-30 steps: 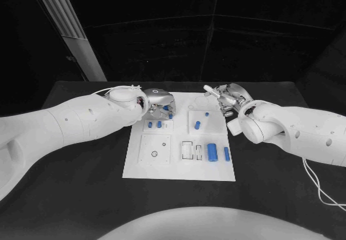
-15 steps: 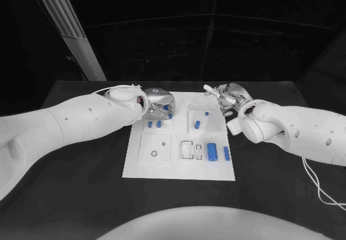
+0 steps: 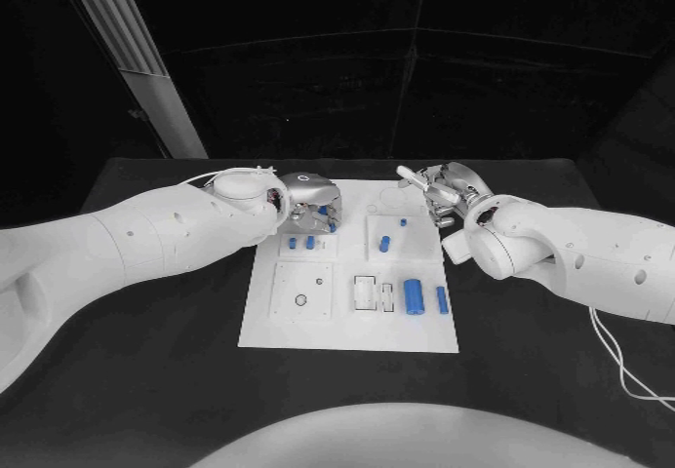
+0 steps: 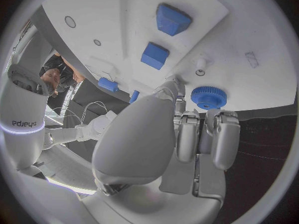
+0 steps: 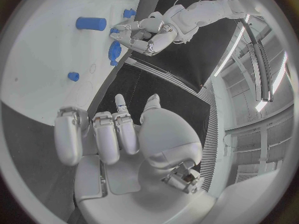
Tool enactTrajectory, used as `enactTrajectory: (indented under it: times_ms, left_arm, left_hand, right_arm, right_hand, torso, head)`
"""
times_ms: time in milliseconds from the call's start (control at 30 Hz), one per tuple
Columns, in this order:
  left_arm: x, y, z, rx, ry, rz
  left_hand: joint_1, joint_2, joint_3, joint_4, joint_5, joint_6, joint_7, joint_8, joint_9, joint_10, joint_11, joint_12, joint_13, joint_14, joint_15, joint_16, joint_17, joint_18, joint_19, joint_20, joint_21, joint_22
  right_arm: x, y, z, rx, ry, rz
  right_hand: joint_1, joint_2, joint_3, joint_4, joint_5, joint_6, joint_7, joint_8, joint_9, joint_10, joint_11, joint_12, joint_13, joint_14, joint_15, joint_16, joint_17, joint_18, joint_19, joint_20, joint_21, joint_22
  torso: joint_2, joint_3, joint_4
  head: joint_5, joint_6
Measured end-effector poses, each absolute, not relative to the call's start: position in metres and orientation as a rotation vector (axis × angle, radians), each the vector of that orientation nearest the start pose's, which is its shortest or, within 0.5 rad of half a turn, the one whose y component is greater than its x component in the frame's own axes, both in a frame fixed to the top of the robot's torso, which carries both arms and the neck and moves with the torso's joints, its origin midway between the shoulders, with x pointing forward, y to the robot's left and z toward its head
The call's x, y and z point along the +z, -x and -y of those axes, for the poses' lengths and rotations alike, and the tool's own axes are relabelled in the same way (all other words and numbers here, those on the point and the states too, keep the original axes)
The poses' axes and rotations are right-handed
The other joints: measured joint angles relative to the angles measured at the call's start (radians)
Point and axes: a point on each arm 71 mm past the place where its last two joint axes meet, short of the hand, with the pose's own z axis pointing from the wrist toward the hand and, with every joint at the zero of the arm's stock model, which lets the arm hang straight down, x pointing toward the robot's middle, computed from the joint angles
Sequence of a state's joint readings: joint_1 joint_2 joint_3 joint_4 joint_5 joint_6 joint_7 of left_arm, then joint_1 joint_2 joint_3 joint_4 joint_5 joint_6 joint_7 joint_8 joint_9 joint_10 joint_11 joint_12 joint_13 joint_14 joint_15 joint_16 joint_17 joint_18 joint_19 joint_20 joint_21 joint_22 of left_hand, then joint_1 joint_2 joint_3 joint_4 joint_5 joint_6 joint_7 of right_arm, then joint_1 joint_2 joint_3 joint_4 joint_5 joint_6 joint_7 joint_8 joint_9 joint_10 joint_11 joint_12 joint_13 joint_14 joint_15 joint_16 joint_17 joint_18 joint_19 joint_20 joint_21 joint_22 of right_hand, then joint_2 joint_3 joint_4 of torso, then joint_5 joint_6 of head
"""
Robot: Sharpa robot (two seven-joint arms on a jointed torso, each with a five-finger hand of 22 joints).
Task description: Assemble the parts on the task board
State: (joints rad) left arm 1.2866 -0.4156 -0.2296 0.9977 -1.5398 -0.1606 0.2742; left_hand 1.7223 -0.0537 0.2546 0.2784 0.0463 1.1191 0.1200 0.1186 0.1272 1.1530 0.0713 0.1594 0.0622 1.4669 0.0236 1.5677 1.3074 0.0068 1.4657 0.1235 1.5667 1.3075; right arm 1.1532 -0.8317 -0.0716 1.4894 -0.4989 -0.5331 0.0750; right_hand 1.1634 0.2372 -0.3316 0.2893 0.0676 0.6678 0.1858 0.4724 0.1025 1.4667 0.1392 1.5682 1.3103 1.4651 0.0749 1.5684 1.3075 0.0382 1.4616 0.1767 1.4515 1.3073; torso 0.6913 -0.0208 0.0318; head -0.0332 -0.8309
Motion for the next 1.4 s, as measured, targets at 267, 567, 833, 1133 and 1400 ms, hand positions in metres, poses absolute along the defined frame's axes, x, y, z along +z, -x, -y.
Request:
enactTrajectory:
  times_ms: [267, 567, 833, 1133, 1400]
  left_arm:
    - [-0.229, -0.541, -0.118, -0.739, -0.689, -1.702]
    - [-0.215, -0.536, -0.123, -0.773, -0.704, -1.621]
    - [-0.192, -0.535, -0.129, -0.788, -0.716, -1.545]
    - [-0.179, -0.535, -0.144, -0.782, -0.698, -1.520]
    - [-0.179, -0.535, -0.158, -0.769, -0.678, -1.542]
  left_hand:
    - [0.003, 0.002, 0.003, -0.003, 0.000, 0.000, 0.000, 0.000, 0.001, 0.010, 0.000, 0.000, 0.000, 0.000, 0.000, 0.000, 0.000, 0.000, 0.000, 0.000, 0.000, 0.000]
    - [0.004, 0.001, 0.003, -0.003, -0.004, 0.005, -0.003, -0.001, 0.006, 0.010, 0.000, 0.000, 0.000, 0.000, 0.000, 0.000, 0.000, 0.000, 0.000, 0.000, 0.000, 0.000]
    - [0.005, -0.001, 0.005, 0.000, -0.004, 0.005, -0.003, -0.003, 0.006, 0.010, 0.000, -0.004, 0.000, 0.000, 0.000, 0.000, 0.000, 0.000, 0.000, 0.000, 0.000, 0.000]
    - [0.010, -0.005, 0.003, 0.003, -0.004, 0.005, -0.003, -0.006, 0.005, 0.010, 0.000, -0.008, 0.000, 0.000, 0.000, 0.000, 0.000, 0.000, 0.000, 0.000, 0.000, 0.000]
    - [0.007, -0.003, 0.003, 0.003, 0.000, 0.005, -0.002, -0.006, 0.005, 0.010, 0.000, -0.008, -0.001, 0.000, 0.000, 0.000, 0.000, 0.000, 0.000, 0.000, 0.000, 0.000]
  right_arm:
    - [-0.222, -0.485, 0.223, 1.009, -0.849, -1.633]
    - [-0.222, -0.486, 0.223, 1.007, -0.849, -1.633]
    - [-0.222, -0.486, 0.224, 1.005, -0.850, -1.632]
    - [-0.222, -0.486, 0.224, 1.003, -0.851, -1.633]
    - [-0.222, -0.486, 0.224, 1.003, -0.851, -1.633]
  right_hand:
    - [0.000, 0.000, 0.000, 0.000, 0.000, 0.000, 0.000, 0.000, 0.000, 0.000, 0.000, 0.000, 0.000, 0.000, 0.000, 0.000, 0.000, 0.000, 0.000, 0.000, 0.000, 0.000]
    - [0.000, 0.000, 0.000, 0.000, 0.000, 0.000, 0.000, 0.000, 0.000, 0.000, 0.000, 0.000, 0.000, 0.000, 0.000, 0.000, 0.000, 0.000, 0.000, 0.000, 0.000, 0.000]
    - [0.000, 0.000, 0.000, 0.000, 0.000, 0.000, 0.000, 0.000, 0.000, 0.000, 0.000, 0.000, 0.000, 0.000, 0.000, 0.000, 0.000, 0.000, 0.000, 0.000, 0.000, 0.000]
    - [0.004, 0.004, 0.000, 0.000, 0.000, 0.000, 0.000, 0.000, 0.000, 0.000, 0.000, 0.000, 0.000, 0.000, 0.000, 0.000, 0.000, 0.000, 0.000, 0.000, 0.000, 0.000]
    - [0.004, 0.004, 0.000, 0.000, 0.000, 0.000, 0.000, 0.000, 0.000, 0.000, 0.000, 0.000, 0.000, 0.000, 0.000, 0.000, 0.000, 0.000, 0.000, 0.000, 0.000, 0.000]
  torso:
    - [0.000, -0.0003, 0.0014]
    - [-0.001, -0.0004, 0.0019]
    - [-0.001, -0.0003, 0.0012]
    - [0.000, 0.0003, 0.0007]
    - [0.000, 0.0003, 0.0003]
  head:
    - [0.001, 0.000]
    - [0.005, 0.001]
    - [0.007, 0.003]
    - [0.007, 0.000]
    - [0.013, 0.000]
